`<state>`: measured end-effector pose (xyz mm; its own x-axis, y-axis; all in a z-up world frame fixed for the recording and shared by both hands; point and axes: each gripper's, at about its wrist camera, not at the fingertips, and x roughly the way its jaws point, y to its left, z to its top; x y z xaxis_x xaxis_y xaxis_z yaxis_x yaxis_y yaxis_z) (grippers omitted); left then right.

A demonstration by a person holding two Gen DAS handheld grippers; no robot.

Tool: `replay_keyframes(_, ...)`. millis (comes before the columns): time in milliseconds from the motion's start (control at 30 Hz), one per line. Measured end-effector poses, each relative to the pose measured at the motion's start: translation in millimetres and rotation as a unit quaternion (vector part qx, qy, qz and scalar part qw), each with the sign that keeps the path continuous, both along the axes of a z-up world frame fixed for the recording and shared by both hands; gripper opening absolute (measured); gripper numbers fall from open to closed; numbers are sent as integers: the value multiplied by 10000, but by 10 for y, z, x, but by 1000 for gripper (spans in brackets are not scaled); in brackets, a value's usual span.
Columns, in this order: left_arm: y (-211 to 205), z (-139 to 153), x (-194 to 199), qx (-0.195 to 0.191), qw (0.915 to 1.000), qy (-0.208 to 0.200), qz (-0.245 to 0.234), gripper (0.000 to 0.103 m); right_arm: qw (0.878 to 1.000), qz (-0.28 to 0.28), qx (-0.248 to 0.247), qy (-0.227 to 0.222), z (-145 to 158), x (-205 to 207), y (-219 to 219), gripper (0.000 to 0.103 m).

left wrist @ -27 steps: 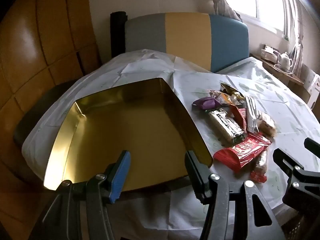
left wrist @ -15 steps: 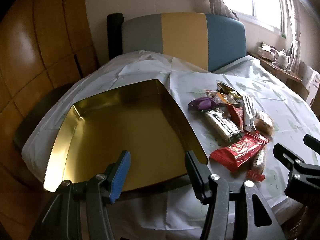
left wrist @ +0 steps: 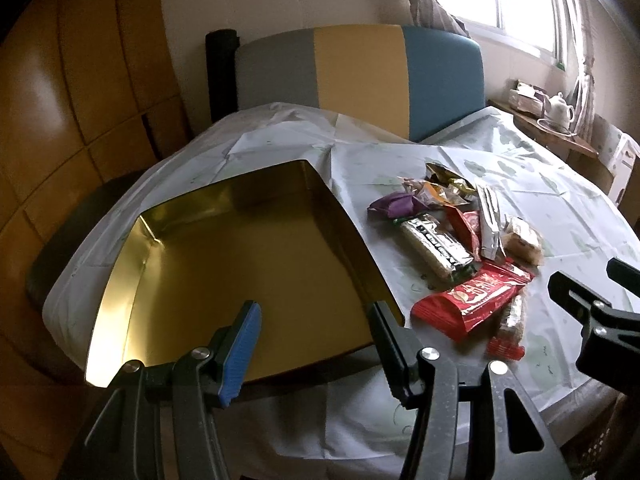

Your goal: Organize snacks

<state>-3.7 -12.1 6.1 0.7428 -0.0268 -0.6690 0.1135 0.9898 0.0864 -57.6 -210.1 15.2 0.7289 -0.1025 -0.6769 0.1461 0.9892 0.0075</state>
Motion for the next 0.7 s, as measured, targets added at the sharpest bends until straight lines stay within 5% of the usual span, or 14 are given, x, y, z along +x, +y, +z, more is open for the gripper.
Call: replay_keyframes(700, -82, -50, -5, -104, 9990, 184, -390, 58, 9997, -102, 182, -126, 245, 155, -346, 103)
